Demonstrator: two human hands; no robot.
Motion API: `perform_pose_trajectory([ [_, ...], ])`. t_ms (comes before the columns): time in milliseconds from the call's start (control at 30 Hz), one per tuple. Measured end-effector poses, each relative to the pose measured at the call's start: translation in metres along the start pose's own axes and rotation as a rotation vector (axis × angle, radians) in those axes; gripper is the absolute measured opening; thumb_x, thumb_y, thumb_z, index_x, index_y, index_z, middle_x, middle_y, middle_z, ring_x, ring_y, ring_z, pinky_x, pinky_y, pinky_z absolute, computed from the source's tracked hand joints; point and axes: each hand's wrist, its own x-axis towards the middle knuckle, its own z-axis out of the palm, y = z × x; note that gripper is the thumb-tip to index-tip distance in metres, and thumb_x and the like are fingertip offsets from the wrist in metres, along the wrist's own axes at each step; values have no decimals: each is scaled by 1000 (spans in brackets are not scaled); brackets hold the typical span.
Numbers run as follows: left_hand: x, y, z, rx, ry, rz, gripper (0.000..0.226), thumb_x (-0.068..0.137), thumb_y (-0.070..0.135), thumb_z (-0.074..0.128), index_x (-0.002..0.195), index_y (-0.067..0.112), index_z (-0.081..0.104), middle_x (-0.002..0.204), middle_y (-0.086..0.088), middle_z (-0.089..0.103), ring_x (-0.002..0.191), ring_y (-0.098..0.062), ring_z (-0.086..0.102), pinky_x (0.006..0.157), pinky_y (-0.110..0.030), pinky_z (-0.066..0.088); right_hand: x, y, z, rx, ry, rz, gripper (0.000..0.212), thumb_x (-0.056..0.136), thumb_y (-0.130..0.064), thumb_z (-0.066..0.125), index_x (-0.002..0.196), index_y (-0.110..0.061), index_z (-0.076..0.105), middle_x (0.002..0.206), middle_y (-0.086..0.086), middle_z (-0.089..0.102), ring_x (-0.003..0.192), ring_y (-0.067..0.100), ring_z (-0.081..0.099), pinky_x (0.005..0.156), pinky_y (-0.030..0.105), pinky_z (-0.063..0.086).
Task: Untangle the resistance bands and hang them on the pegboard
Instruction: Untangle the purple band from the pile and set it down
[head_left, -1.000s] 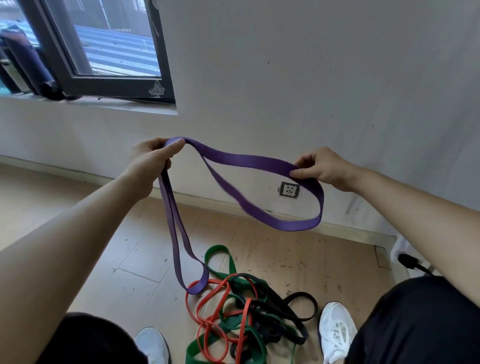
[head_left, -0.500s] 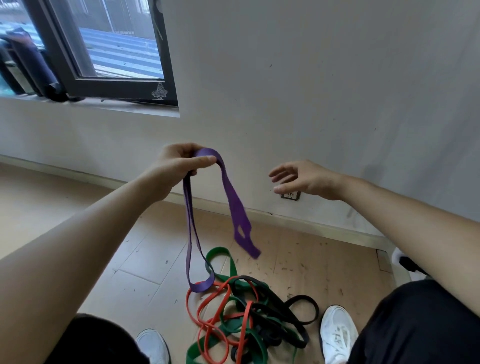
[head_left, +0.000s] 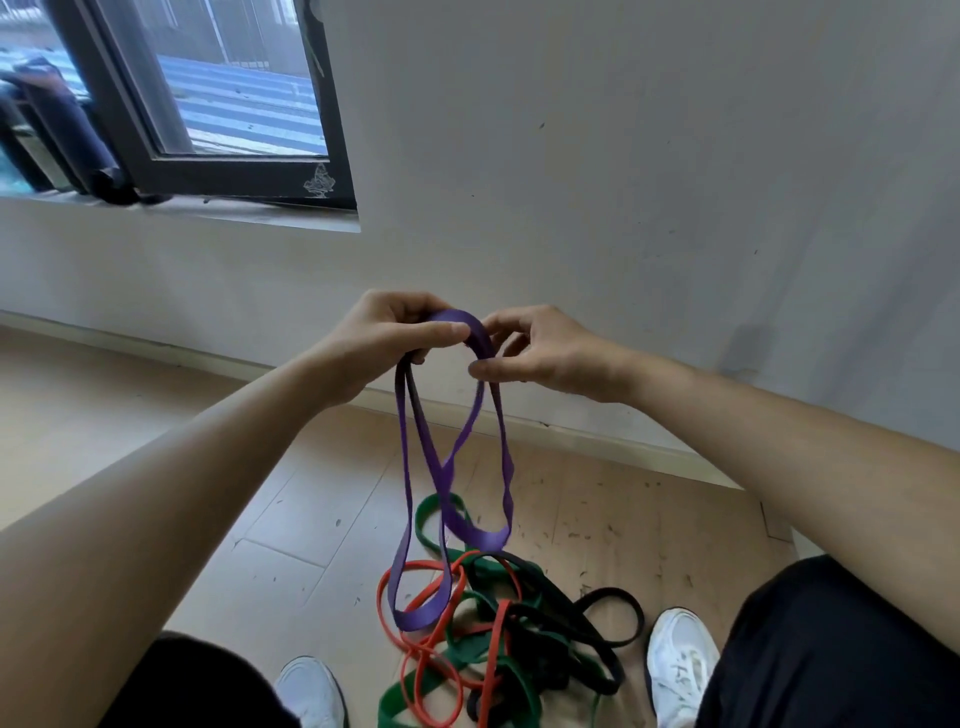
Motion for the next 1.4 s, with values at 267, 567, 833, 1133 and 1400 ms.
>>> perform_pose_trajectory([
  [267,-4,-1,1,121,-113,-35,34,77,27,83,107,16,71,82,-7,69,73,-18,65,76,-27,57,-9,-14,-25,63,56,-77,20,90,-16,74,109,-9,73,96,10,73,81,11,66,71,24,53],
  [567,1,-1,7,45,-57,-51,34,82,17,79,114,13,66,95,-7,76,92,-21,75,86,-33,60,-16,-11,-56,269,236,-99,19,86,-20,71,103,-11,74,88,1,70,81,11,62,79,39,45],
  [833,6,17,17,-222,37,-26,43,71,31,82,107,11,72,89,-1,72,81,-14,67,79,-27,55,-17,-9,-34,45,1,-18,28,86,-13,79,112,-9,69,93,4,72,86,15,72,85,29,58],
  [1133,8,27,21,-120,86,44,48,70,32,83,111,9,71,92,-11,76,80,-18,69,75,-27,58,-9,-19,-28,64,164,-151,30,87,-20,79,113,-7,72,97,7,74,83,9,67,74,22,54],
  [1400,4,22,20,-24,99,50,48,67,27,85,108,7,71,94,-11,78,87,-23,76,83,-32,61,-12,-21,-43,135,231,-162,17,86,-14,79,102,-14,74,83,-4,70,74,7,63,69,21,50],
])
